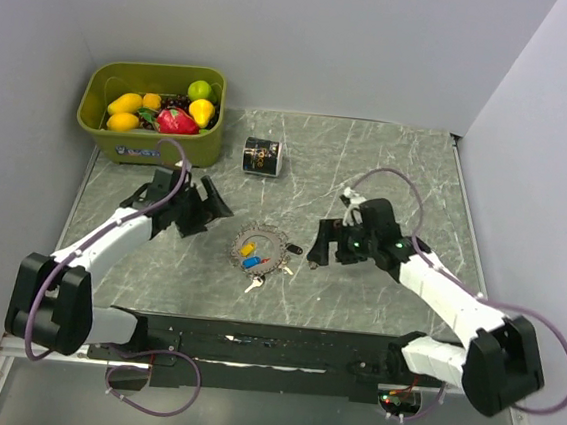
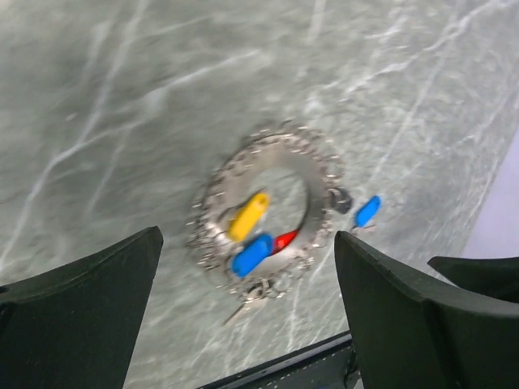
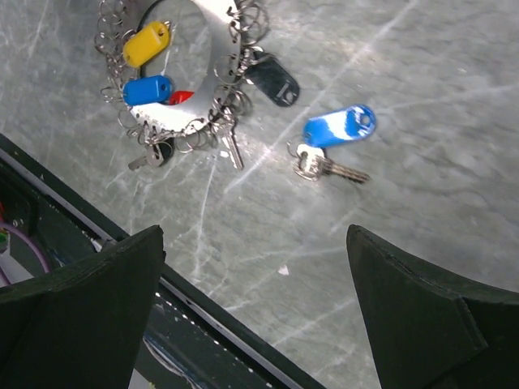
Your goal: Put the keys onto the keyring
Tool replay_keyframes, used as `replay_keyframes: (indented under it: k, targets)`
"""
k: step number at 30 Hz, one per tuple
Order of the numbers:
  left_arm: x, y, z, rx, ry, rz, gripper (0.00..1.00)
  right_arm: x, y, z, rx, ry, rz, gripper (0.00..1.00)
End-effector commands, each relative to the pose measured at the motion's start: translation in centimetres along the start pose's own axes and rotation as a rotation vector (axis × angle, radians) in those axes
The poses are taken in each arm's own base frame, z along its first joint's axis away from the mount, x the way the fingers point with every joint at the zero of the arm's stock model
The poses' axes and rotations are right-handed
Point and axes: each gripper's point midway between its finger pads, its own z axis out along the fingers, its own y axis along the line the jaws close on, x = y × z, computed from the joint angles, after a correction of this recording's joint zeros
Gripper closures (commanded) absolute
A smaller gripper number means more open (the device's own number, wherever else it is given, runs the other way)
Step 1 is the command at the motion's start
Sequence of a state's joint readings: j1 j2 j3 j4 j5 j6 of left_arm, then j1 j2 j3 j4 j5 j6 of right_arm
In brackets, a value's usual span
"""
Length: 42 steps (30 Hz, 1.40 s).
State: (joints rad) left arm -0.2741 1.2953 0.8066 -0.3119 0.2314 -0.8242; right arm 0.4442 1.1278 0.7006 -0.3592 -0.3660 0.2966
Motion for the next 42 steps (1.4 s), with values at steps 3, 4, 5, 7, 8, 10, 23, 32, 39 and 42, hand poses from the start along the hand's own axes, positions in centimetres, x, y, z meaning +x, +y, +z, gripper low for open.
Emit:
replay_keyframes:
  k: [3,4,5,7,8,10,23,32,39,42]
  targets:
    - [2.5,2.9,-0.4,-0.013,0.078,-0.056,0.06,-3.4,2.8,2.5,-0.041,-0.014,-0.060,0.00]
    - [2.7,2.9,-0.3,-0.011,0.082,-0.059,0.07,-3.5,2.9,2.9,-0.041,-0.003,-0.061,0.00]
    - [2.9,3.2,-0.1,-0.010,0.089,-0.060,0.07,-3.1,2.9,3.7,-0.038,0.024,-0.057,0.00]
    - [3.2,3.1,0.5,0.008,0.103,-0.059,0.09,-3.4,3.4,4.3,-0.049,0.036,-0.067,0.00]
    - [3.4,3.3,0.8,0.006,0.111,-0.062,0.10,-3.2,3.1,4.9,-0.041,0.053,-0.060,0.00]
    - [3.7,3.8,1.7,-0.011,0.135,-0.070,0.12,-3.5,3.2,5.2,-0.037,0.057,-0.056,0.00]
    - [5.1,2.9,4.2,-0.039,0.188,-0.022,0.20,-3.3,3.9,6.5,-0.077,0.079,-0.051,0.11]
    - [6.4,4.0,5.2,-0.176,0.204,0.038,0.24,-3.1,4.1,8.4,-0.080,0.133,-0.054,0.22]
    - [6.9,4.5,5.6,-0.262,0.188,0.106,0.27,-1.7,4.1,10.3,-0.080,0.195,-0.046,0.29]
    - [7.2,4.5,5.7,-0.294,0.185,0.135,0.30,-0.8,4.3,10.9,-0.081,0.221,-0.046,0.31]
